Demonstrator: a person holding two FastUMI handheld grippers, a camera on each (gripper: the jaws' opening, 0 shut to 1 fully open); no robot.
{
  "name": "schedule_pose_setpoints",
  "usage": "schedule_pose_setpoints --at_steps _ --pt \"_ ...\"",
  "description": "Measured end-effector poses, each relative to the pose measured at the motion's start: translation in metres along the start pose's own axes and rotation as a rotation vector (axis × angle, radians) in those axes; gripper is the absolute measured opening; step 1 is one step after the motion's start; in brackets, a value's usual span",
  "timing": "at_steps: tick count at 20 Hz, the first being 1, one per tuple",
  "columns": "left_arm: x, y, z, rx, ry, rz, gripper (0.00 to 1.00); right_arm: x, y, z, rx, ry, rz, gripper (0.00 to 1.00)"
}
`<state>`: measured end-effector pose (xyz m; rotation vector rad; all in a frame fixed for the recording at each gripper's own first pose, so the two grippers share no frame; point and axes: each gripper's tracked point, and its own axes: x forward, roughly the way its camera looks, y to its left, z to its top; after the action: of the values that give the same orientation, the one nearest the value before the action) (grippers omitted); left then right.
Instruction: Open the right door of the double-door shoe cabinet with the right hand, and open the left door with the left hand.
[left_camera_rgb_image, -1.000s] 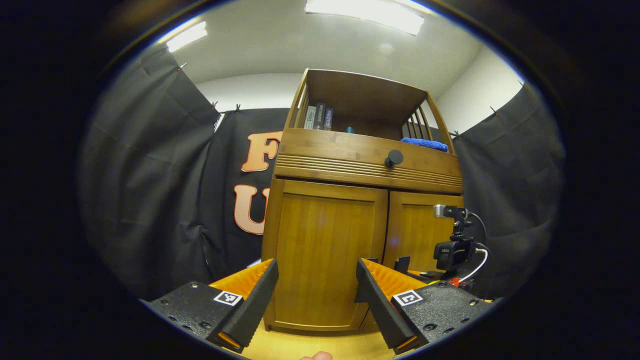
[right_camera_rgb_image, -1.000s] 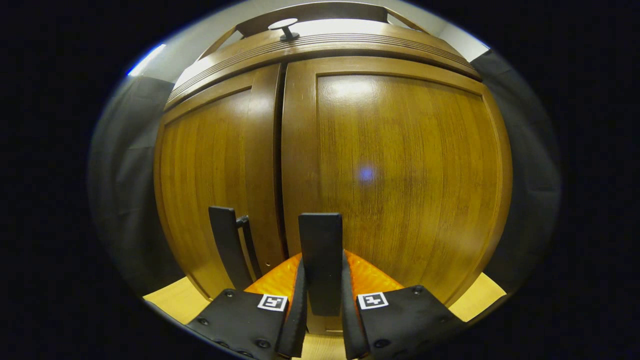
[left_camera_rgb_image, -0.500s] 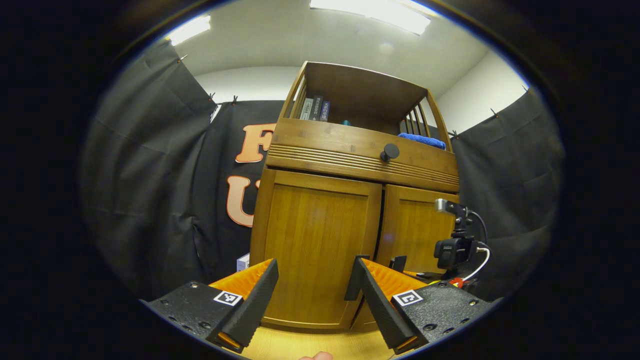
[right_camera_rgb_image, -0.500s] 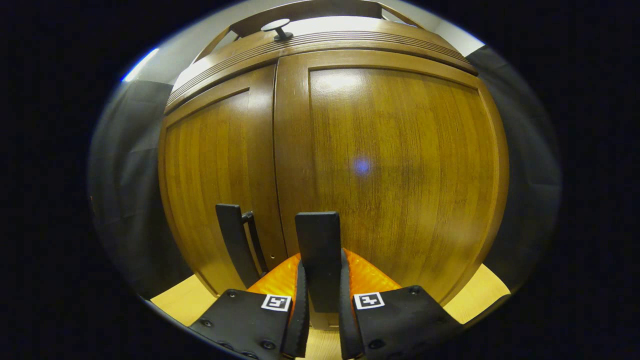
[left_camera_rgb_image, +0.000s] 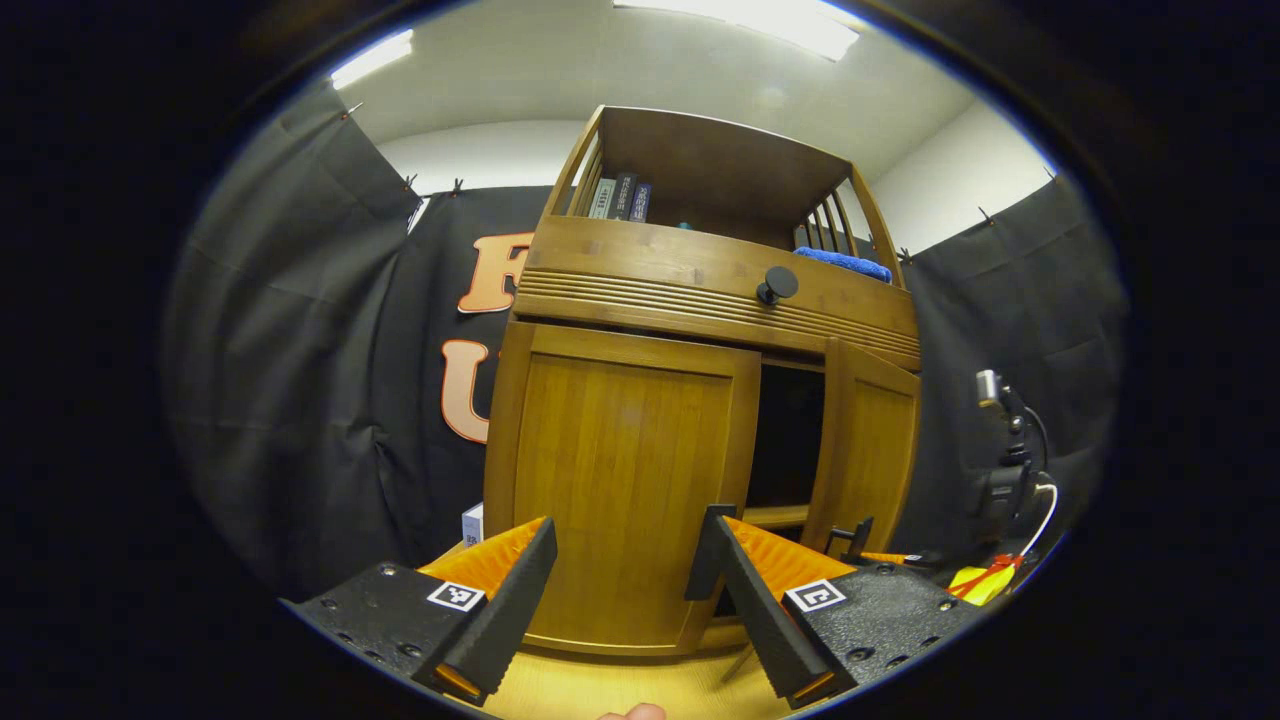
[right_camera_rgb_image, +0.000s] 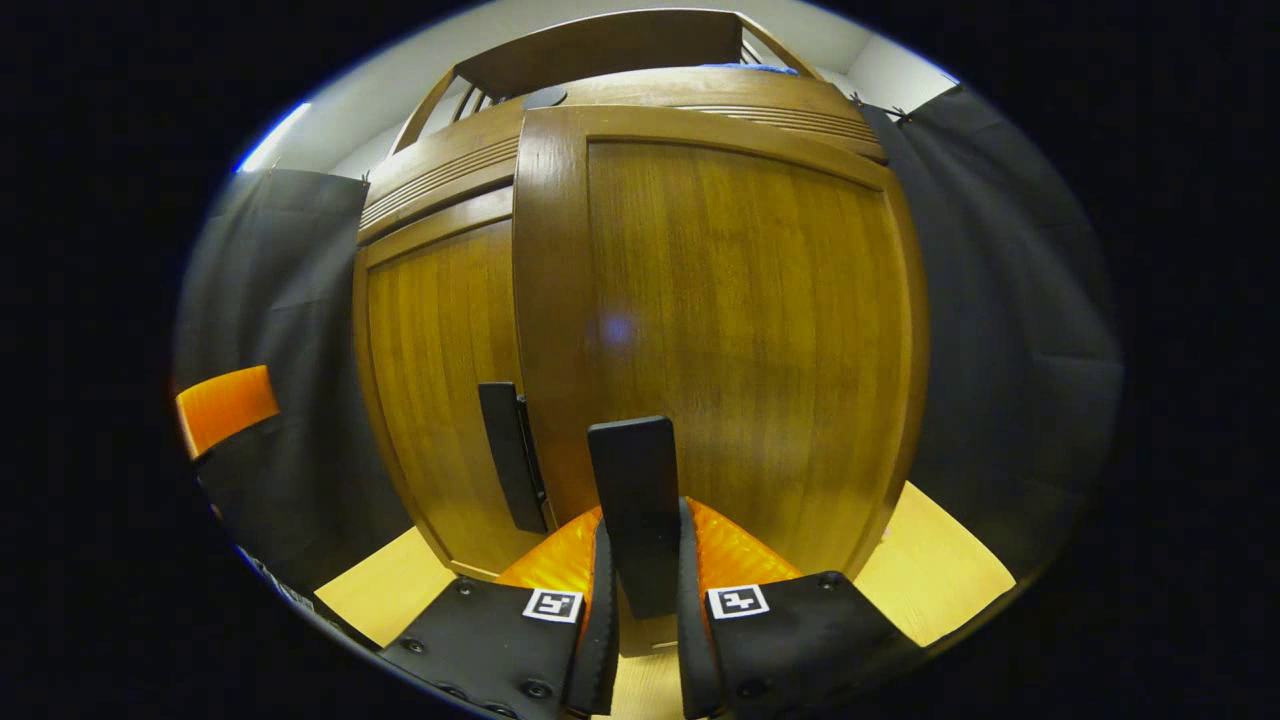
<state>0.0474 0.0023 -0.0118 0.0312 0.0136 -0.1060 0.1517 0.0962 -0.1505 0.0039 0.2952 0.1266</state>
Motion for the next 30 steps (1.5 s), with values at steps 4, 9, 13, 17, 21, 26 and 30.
schedule_pose_setpoints --at_steps 4,9,13,17,21,26,30 --pt "-0.004 -0.008 0.000 0.003 -0.012 -0.008 0.94 -0.014 -0.009 0.000 0.010 -0.008 -0.005 0.32" --pt "-0.009 -0.016 0.006 -0.013 -0.035 -0.011 0.94 -0.029 -0.022 -0.002 0.021 -0.020 -0.042 0.32" --pt "-0.012 -0.021 0.005 -0.017 -0.039 0.006 0.98 -0.045 -0.035 0.001 0.055 -0.040 -0.062 0.28" --pt "-0.021 -0.027 0.002 -0.004 -0.032 0.005 0.94 -0.054 -0.057 0.005 0.070 -0.069 -0.118 0.36" --pt "-0.029 -0.023 0.007 0.000 -0.057 0.037 0.94 -0.058 -0.083 0.013 0.064 -0.095 -0.183 0.35" --pt "-0.036 -0.021 0.005 -0.014 -0.050 0.073 0.94 -0.064 -0.106 0.017 0.019 -0.106 -0.188 0.10" --pt "-0.042 -0.018 0.009 0.015 -0.071 0.103 0.91 -0.063 -0.116 0.019 -0.035 -0.089 -0.147 0.10"
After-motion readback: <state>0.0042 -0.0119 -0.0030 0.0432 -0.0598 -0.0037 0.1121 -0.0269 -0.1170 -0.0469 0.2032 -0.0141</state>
